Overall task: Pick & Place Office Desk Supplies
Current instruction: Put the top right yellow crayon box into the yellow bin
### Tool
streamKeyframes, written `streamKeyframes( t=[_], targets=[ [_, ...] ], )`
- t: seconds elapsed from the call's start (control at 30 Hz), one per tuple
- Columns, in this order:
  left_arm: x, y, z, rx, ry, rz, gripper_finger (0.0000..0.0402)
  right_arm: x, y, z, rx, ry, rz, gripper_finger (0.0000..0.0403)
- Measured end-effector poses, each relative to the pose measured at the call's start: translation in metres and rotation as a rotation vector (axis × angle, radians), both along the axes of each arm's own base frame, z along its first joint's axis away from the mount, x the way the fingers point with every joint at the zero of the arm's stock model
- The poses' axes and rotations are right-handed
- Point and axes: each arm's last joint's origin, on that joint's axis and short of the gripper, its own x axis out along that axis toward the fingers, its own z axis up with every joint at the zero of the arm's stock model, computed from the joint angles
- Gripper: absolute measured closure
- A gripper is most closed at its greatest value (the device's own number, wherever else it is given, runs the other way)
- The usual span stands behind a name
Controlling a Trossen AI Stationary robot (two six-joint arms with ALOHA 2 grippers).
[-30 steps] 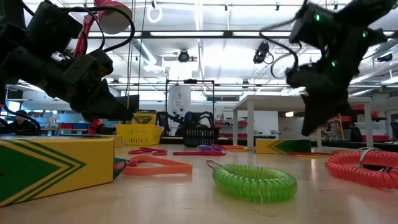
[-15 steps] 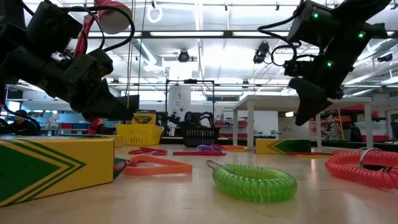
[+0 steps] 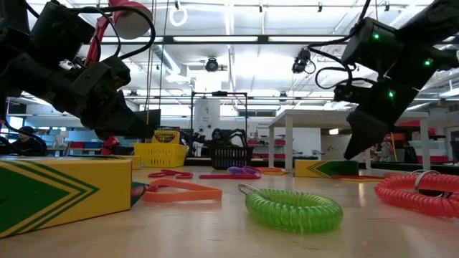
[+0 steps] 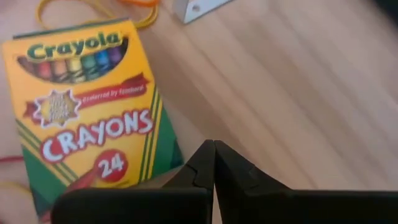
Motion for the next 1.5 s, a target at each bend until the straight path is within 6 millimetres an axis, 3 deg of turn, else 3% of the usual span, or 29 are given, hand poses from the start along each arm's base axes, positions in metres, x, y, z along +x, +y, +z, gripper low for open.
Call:
streamKeyframes(
  t=[0.33,0.63,0.9,1.07,1.33,1.5],
  targets=[
    [0.001,0.000,0.002,-0.005,-0.021,0.000,0.0371,0.022,0.011,0.010,0.273,-0.216,0.224,0.0394],
    [0.010,-0.002,0.010,0.016,-0.048,-0.011,0.0371,0.039,0.011,0.034,0.302,-0.335,0.138,0.0364],
    [0.011,-0.003,0.012,0.024,-0.048,-0.013,0.0371,0.051,0.026,0.031,0.397,-0.279,0.060,0.0276],
    [0.011,-0.003,0.012,0.027,-0.045,-0.014,0.0371,0.063,0.037,0.036,0.337,-0.167,0.018,0.0216],
    [0.011,-0.003,0.011,0.025,-0.044,-0.020,0.0371,0.084,0.037,0.046,0.318,-0.127,-0.061,0.0083],
    [0.011,-0.003,0.011,0.023,-0.043,-0.025,0.0371,0.090,0.032,0.033,0.341,-0.092,-0.128,0.0010]
  ],
)
